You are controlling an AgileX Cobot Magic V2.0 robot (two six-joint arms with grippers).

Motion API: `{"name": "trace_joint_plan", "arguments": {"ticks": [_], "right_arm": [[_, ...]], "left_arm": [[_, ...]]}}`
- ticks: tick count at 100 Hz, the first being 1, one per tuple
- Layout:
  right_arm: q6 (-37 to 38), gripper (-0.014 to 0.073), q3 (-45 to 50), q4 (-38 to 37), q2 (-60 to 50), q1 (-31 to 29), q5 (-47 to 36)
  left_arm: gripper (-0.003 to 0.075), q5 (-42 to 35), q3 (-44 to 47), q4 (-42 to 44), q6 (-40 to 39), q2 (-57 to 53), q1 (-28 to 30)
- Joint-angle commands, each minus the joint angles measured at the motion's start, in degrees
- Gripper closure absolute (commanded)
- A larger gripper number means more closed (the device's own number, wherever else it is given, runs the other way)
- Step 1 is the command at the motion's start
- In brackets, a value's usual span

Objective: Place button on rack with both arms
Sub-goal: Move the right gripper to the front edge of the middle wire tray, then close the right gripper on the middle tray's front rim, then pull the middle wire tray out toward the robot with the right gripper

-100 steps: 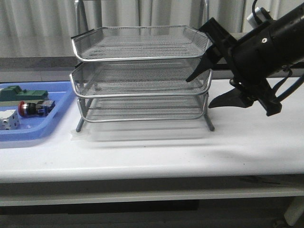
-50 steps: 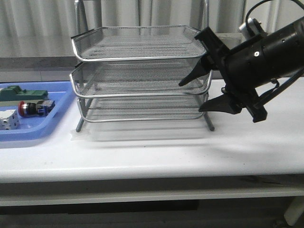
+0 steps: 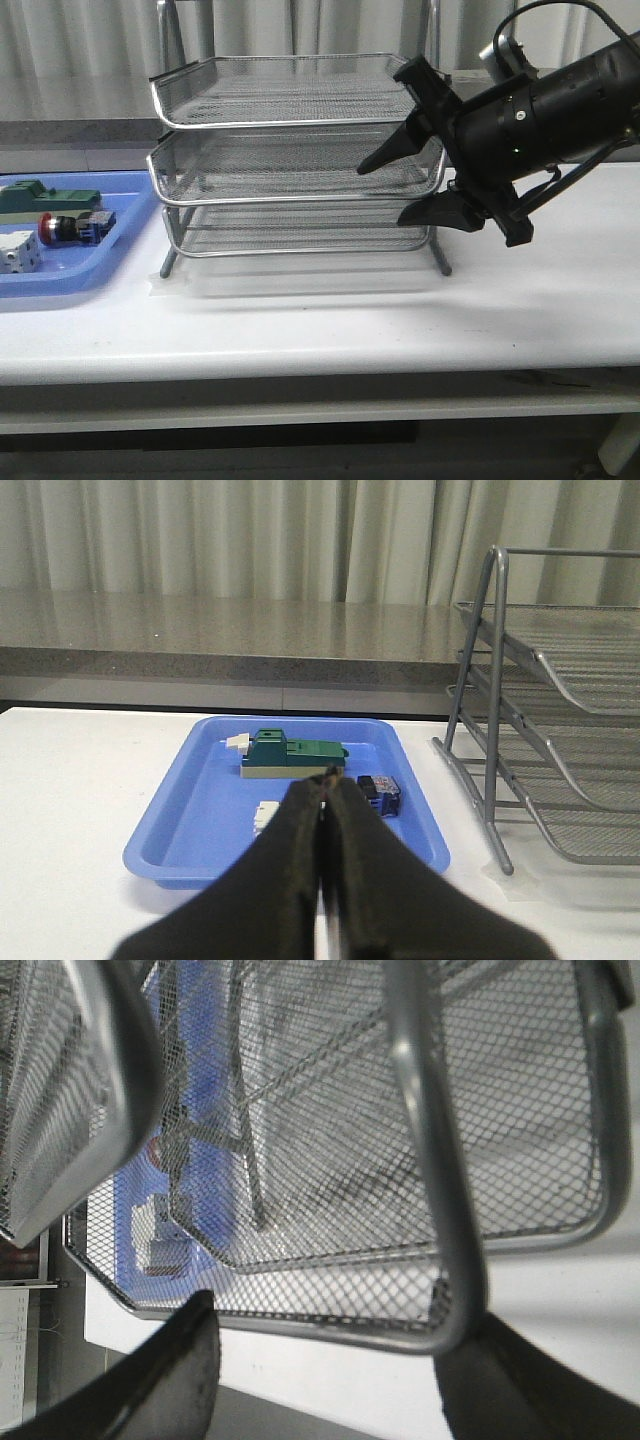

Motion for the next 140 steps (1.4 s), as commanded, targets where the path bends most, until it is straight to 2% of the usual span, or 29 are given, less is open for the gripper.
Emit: {"name": "trace_joint_plan", "arguments": {"ticks": [1,35,64,74,105,140], "right_arm": [[-1.1,0.0127,-2.54,7.55,-1.63,-0.33,3.64],[-1.1,0.0137,-3.71,7.55,-0.82,-0.33,3.19],[-1.1,0.0415,-3.71,7.55,-0.82,-0.33,3.15],[-1.1,0.0468,-3.63,7.38,-0.82,-0.33,3.15],[-1.1,0.0473,-2.39,5.44,-0.82,-0.33,3.85],[-4.69,0.0473,6.33,5.38,-2.09,-0.33,5.79]], "left_arm": [[0.0741,-4.69,3.15,0.02,-0.48,-1.88,0.04],[0.0741,-4.69,3.15,0.02,-0.48,-1.88,0.04],[0.0741,-4.69,3.15,0.02,-0.48,-1.88,0.04],[0.0741,-4.69,3.15,0.02,-0.48,-1.88,0.04],[0.0741,-4.69,3.15,0.02,-0.48,-1.88,0.04],[0.0741,-4.69,3.15,0.02,-0.48,-1.88,0.04]]}}
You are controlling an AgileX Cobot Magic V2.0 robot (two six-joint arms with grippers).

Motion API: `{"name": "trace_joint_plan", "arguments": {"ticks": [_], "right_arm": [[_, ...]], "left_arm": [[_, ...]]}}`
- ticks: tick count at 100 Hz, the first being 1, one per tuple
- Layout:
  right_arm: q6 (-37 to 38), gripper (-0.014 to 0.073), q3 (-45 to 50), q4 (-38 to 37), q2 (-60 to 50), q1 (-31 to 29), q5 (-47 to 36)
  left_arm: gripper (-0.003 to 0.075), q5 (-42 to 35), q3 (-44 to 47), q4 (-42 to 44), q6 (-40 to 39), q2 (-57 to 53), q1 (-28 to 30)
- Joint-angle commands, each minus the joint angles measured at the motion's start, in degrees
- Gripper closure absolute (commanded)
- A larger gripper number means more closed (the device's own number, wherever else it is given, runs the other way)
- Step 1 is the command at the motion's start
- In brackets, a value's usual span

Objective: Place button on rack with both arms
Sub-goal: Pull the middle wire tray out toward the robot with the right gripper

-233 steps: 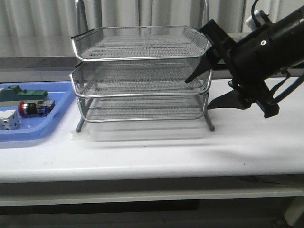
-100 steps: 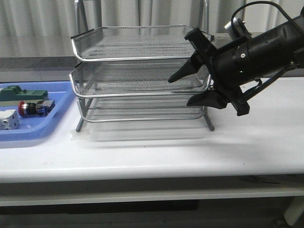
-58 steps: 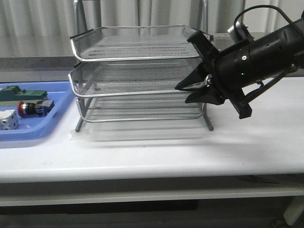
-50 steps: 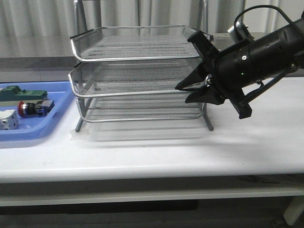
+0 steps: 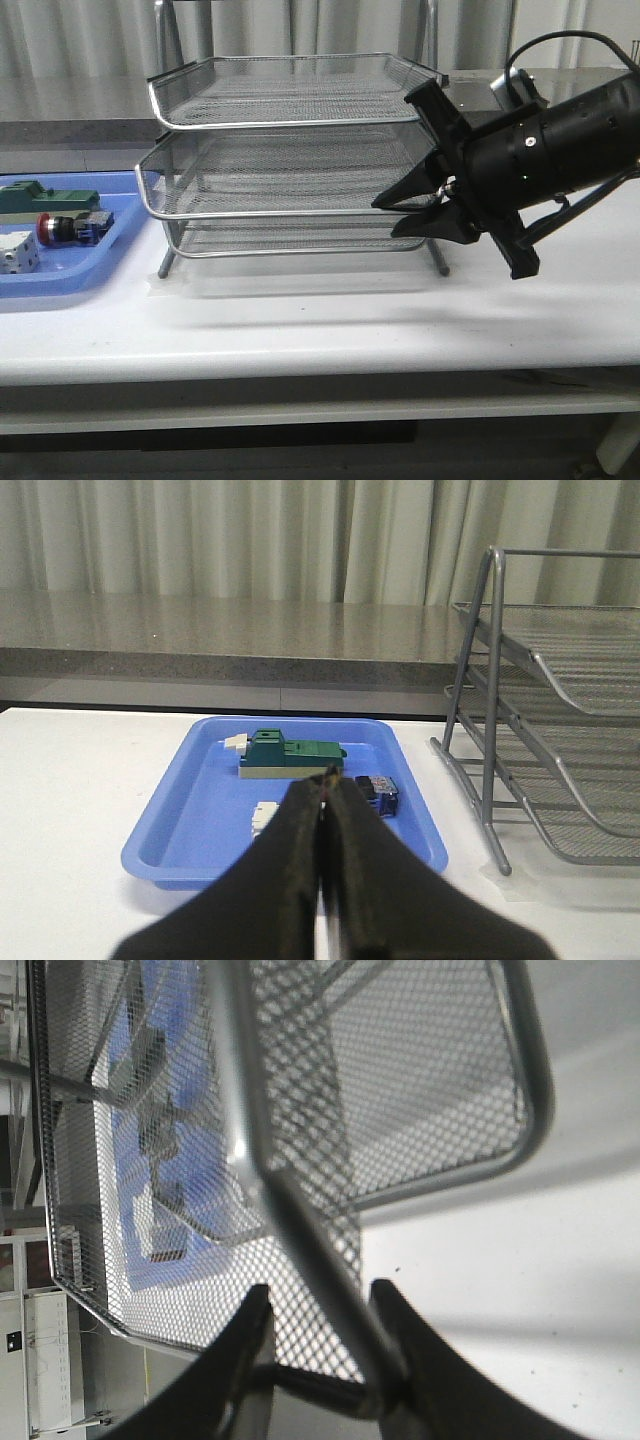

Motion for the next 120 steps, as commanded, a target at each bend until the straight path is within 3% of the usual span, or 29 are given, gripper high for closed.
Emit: {"name": "trace_joint_plan", "arguments": {"ticks": [1,54,89,98,120], "right_arm": [[-4.67,0.0473,1.91,3.18,-3.06,0.11,2.55],[-8.96,0.0473,15.19,3.23,-12.01,0.16,2.56],[-9.07,0.0467,16.95,3.29,-16.9,0.16,2.5],[-9.07,0.0414,16.95,3.23,-16.9,0.16,2.56],[-9.37,0.0132,16.95,3.11,-16.95,0.16,3.88]], "left_arm": [[0.0741,-4.69,3.15,0.02,-0.48,-1.88,0.04],[0.0741,-4.69,3.15,0.02,-0.48,-1.88,0.04],[0.0741,-4.69,3.15,0.02,-0.48,-1.88,0.04],[0.0741,-4.69,3.15,0.02,-0.48,-1.88,0.04],[0.0741,-4.69,3.15,0.02,-0.48,-1.88,0.04]]}}
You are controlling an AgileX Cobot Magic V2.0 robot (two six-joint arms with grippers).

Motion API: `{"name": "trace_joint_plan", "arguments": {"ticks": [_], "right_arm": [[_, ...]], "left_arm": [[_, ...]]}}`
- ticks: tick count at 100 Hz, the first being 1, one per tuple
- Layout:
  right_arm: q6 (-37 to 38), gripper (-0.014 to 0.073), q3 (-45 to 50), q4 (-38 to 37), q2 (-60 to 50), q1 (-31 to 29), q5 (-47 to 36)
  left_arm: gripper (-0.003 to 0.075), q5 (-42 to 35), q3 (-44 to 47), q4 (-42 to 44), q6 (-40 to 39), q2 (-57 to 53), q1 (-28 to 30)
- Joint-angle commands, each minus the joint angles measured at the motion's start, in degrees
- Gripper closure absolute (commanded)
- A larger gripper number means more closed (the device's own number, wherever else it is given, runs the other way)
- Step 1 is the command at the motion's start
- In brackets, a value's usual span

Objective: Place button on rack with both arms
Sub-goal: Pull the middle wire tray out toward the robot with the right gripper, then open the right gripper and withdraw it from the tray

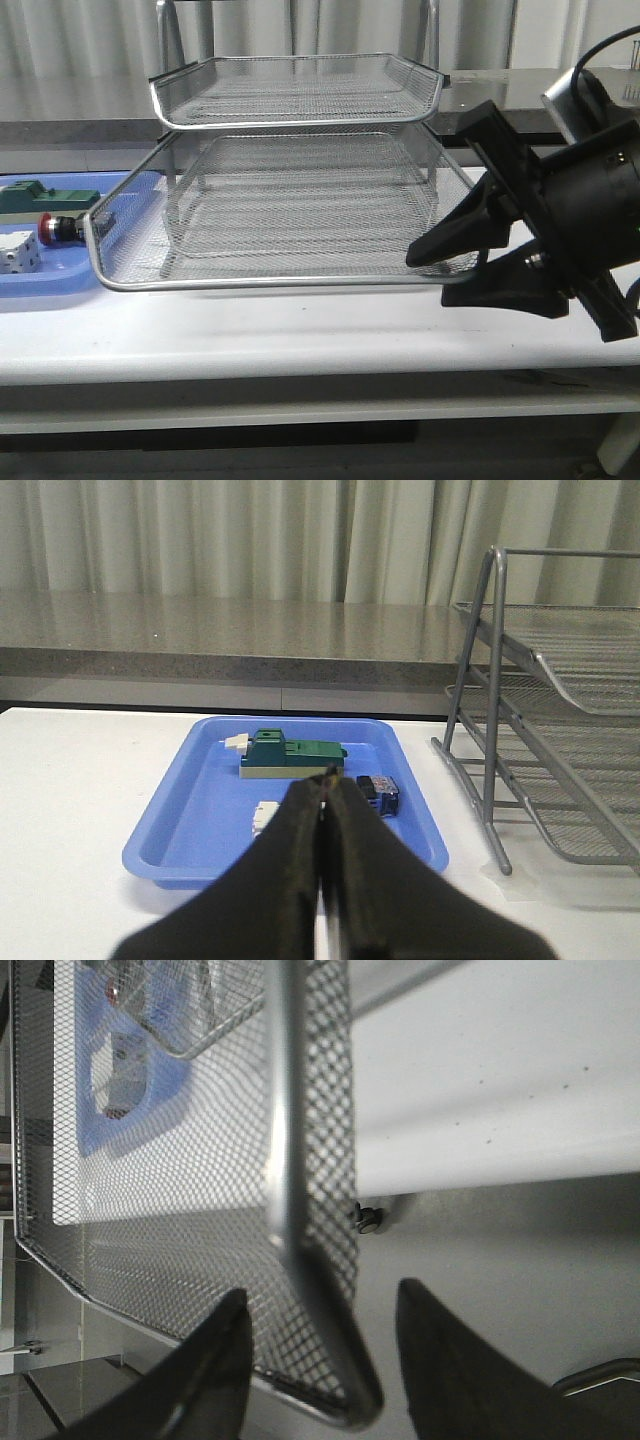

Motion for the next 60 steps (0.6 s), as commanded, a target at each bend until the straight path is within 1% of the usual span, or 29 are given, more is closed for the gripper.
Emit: {"name": "trace_joint_plan", "arguments": {"ticks": [1,5,10,40,51,60], "right_arm": [[-1.64,0.0125,-0.92,4.54,-2.17,-0.05,3.21],[-1.76,0.0097,-0.92,4.33,-2.18,-0.05,3.58],[-1.76,0.0083,-0.92,3.82,-2.3,-0.05,4.08],[-1.38,0.0083,-0.92,-1.06,-4.38,-0.05,4.24],[0.46,0.0083,-0.92,-4.22,-6.07,-0.05,3.29],[3.5,0.0083,-0.92,-8.9,-7.74,-0.05,2.27]], "left_arm": [[0.0741,-4.69,3.15,0.02,-0.48,-1.88,0.04],[0.0741,-4.69,3.15,0.02,-0.48,-1.88,0.04],[0.0741,-4.69,3.15,0.02,-0.48,-1.88,0.04],[0.0741,-4.69,3.15,0.02,-0.48,-1.88,0.04],[0.0741,-4.69,3.15,0.02,-0.48,-1.88,0.04],[0.0741,-4.69,3.15,0.02,-0.48,-1.88,0.04]]}}
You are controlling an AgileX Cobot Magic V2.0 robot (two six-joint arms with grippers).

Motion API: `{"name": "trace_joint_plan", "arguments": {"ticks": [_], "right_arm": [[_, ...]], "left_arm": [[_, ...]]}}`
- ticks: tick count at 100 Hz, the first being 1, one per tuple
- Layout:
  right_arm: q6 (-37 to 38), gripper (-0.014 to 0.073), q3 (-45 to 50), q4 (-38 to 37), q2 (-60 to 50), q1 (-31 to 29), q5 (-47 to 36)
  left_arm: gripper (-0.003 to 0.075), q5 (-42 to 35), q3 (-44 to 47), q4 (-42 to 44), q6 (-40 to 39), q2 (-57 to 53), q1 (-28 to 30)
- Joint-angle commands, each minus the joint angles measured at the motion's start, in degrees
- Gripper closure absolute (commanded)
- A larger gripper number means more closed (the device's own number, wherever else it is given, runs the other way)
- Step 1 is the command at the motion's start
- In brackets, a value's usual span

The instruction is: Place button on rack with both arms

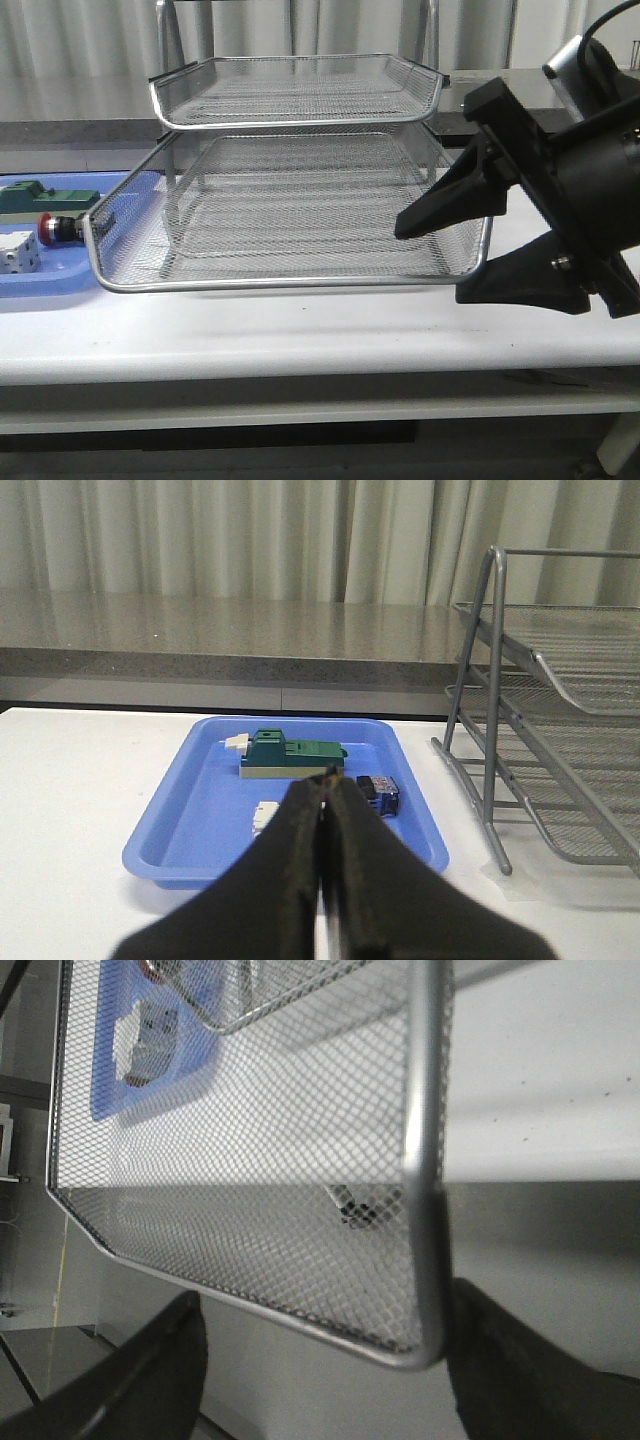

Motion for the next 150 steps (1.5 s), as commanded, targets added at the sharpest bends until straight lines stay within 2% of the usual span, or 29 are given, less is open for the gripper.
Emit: {"name": "trace_joint_plan", "arguments": {"ticks": [1,30,66,82,99,111,127,150], "right_arm": [[2.88,0.0083,-0.92,-3.23,-3.41,-0.05,2.0],[16.96,0.0083,-0.92,-21.19,-12.39,-0.05,1.74],[39.28,0.0083,-2.18,-47.62,-26.35,-0.1,4.35],[50.36,0.0085,-6.52,-64.56,-31.57,-0.1,7.43],[63.17,0.0085,-13.38,-85.12,-35.38,-0.1,14.31],[68.96,0.0085,-17.29,-95.62,-37.39,-0.1,18.18],[71.92,0.0085,-19.13,-103.3,-41.53,-0.1,19.26],[75.88,0.0085,-19.13,-109.07,-47.82,-0.1,19.83]], "left_arm": [[0.0741,-4.69,3.15,0.02,-0.48,-1.88,0.04],[0.0741,-4.69,3.15,0.02,-0.48,-1.88,0.04],[0.0741,-4.69,3.15,0.02,-0.48,-1.88,0.04],[0.0741,-4.69,3.15,0.02,-0.48,-1.88,0.04],[0.0741,-4.69,3.15,0.02,-0.48,-1.88,0.04],[0.0741,-4.69,3.15,0.02,-0.48,-1.88,0.04],[0.0741,-4.69,3.15,0.02,-0.48,-1.88,0.04],[0.0741,-4.69,3.15,0.02,-0.48,-1.88,0.04]]}}
